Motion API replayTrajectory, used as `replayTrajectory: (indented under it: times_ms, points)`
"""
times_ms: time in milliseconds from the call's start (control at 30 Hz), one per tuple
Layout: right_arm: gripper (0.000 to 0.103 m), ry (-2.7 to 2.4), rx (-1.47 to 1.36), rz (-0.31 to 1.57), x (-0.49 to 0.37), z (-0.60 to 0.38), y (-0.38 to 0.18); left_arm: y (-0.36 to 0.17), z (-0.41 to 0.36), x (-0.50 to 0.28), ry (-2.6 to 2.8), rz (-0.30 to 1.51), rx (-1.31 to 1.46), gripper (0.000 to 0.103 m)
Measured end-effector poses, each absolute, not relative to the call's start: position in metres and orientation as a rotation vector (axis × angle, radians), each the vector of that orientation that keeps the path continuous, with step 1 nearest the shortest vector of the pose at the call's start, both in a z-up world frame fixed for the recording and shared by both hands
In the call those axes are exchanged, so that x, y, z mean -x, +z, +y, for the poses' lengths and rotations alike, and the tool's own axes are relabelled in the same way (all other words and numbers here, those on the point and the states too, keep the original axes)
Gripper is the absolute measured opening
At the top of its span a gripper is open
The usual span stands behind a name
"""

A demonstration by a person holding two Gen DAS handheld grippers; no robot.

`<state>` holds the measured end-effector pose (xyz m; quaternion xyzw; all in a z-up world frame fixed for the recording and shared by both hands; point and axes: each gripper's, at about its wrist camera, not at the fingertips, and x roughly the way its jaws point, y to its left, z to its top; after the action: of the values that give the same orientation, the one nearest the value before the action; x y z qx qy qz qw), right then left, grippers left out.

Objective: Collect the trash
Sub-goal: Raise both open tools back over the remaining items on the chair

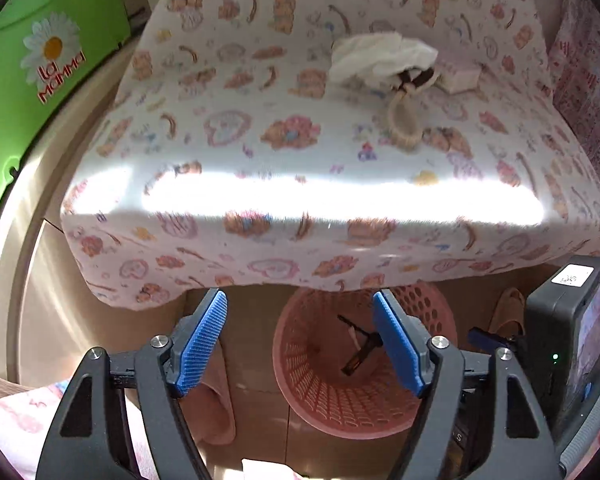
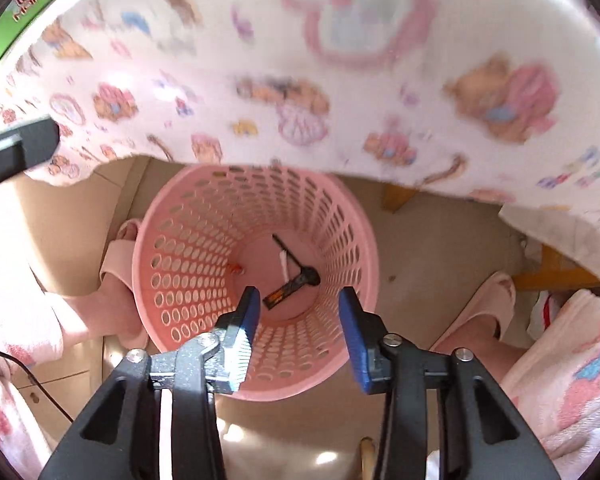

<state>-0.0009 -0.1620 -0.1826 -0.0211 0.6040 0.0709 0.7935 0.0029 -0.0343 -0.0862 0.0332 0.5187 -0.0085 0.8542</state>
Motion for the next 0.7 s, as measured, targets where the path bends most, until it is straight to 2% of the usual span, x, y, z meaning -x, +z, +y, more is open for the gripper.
replayTrajectory:
  times_ms: [100, 200, 233, 300, 400, 467, 567, 700]
  points:
    - [0.063, 0.155, 0.063, 1.229, 0.000, -0.164, -0.164, -0.068, -0.031, 0.000, -0.022, 1.019, -0.085, 0.079]
    - [0.068, 0.118, 0.122, 1.158, 0.000, -0.165, -0.149, -0.051, -0.021, 0.000, 0.020, 0.942, -0.100, 0.079]
    - [0.069, 0.114, 0.128, 1.143, 0.000, -0.165, -0.145, -0.047, -0.018, -0.001, 0.025, 0.922, -0.092, 0.081]
    - [0.076, 0.140, 0.115, 1.131, 0.000, -0.165, -0.138, -0.037, -0.011, 0.000, 0.037, 0.883, -0.061, 0.087]
    - [0.079, 0.170, 0.091, 1.049, 0.005, -0.165, -0.123, -0.025, -0.001, 0.002, 0.050, 0.816, -0.013, 0.095]
    - [0.088, 0.183, 0.110, 0.992, 0.009, -0.162, -0.112, -0.018, 0.002, 0.007, 0.060, 0.769, -0.007, 0.097]
    - [0.088, 0.204, 0.129, 0.944, 0.013, -0.157, -0.099, -0.012, 0.003, 0.010, 0.087, 0.723, -0.027, 0.102]
    - [0.088, 0.208, 0.098, 0.917, 0.017, -0.159, -0.083, -0.007, 0.003, 0.013, 0.080, 0.703, -0.024, 0.102]
